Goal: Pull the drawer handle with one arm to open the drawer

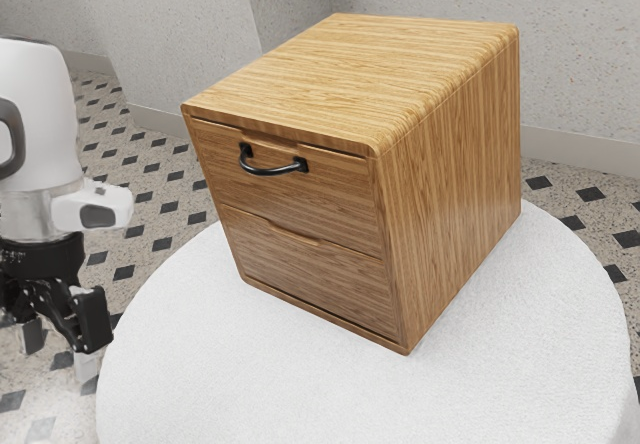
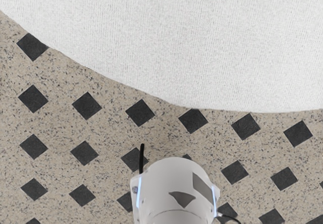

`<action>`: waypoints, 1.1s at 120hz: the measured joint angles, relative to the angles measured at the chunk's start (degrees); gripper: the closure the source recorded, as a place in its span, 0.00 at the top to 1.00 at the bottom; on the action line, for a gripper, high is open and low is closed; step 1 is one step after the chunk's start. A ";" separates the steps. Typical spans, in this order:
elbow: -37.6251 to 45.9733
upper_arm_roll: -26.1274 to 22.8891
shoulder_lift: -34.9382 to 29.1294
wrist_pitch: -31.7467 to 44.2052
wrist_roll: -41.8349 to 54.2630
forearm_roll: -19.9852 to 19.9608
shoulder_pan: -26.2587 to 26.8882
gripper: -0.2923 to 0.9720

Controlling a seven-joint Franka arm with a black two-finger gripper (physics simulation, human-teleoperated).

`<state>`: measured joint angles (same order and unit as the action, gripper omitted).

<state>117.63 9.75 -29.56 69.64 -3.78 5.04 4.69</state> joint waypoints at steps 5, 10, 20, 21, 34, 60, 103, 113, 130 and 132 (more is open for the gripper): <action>0.28 -0.23 -0.51 3.22 -0.38 0.09 -0.08 0.77; 0.64 -0.38 -1.38 5.21 -0.72 0.16 0.50 0.77; 1.36 -1.94 -4.04 6.16 -1.37 0.13 1.13 0.77; 1.39 -2.01 -4.20 6.24 -1.31 0.08 1.17 0.77; 1.60 -2.43 -5.00 9.18 5.20 0.24 1.16 0.77; 5.03 -4.66 -5.30 25.98 29.09 -0.81 0.04 0.77; -1.62 6.93 3.69 46.28 56.39 1.66 13.53 0.77; -2.91 7.77 5.53 48.10 61.12 2.16 14.70 0.77; -4.41 7.99 7.63 49.83 67.75 2.47 15.08 0.77; -4.43 7.99 7.76 49.95 68.43 2.51 15.11 0.77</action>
<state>113.20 17.74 -21.80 119.60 64.66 7.55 19.80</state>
